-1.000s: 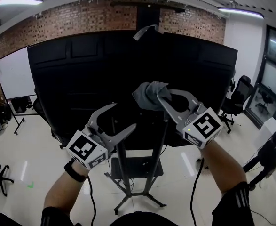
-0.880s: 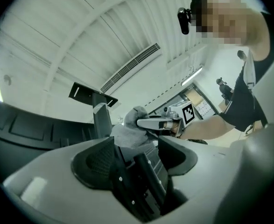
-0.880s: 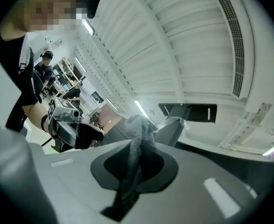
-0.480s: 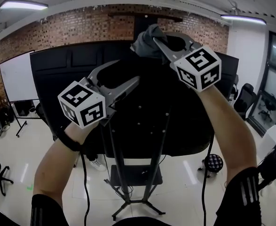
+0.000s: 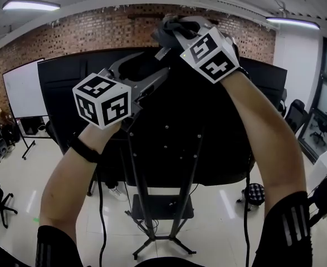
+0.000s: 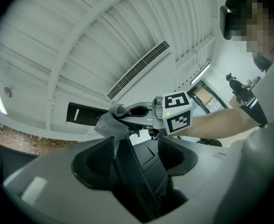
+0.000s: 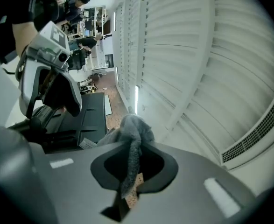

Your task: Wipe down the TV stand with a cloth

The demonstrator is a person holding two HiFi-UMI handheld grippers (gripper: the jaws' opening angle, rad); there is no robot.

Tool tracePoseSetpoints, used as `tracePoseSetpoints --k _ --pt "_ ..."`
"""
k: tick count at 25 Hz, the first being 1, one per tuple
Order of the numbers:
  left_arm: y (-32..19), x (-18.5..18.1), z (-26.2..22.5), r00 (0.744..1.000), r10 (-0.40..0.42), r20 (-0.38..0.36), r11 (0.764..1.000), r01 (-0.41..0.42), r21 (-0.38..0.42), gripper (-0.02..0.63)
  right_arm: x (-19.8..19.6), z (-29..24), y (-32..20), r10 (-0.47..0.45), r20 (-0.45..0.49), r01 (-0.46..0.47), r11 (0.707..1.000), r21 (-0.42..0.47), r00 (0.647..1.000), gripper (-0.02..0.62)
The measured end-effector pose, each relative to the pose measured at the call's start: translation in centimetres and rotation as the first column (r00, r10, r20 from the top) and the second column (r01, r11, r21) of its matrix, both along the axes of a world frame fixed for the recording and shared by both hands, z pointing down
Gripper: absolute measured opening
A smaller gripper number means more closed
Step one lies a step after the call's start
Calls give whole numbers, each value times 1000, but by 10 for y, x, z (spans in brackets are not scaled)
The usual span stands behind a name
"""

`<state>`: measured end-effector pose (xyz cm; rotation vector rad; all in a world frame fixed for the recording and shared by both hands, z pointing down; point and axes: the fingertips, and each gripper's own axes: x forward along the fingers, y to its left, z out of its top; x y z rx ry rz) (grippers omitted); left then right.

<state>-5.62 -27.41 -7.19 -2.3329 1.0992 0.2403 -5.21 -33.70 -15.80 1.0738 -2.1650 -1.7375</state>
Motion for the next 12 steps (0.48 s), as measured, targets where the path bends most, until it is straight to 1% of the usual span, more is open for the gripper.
tracePoseSetpoints --k 3,6,9,12 --pt "-9 -3 11 1000 -8 -8 999 7 -31 316 0 11 -7 38 -26 -37 999 38 999 17" --pt "-12 -5 17 1000 -7 -15 999 6 -53 314 -2 25 -10 76 -90 -68 994 79 993 17" --pt "-7 -2 29 1000 1 -17 998 -2 -58 311 -2 46 -8 88 -133 -77 993 86 987 17" --pt "-8 2 38 1000 2 -2 998 -2 -66 310 -7 64 -10 95 -189 -77 992 100 977 17"
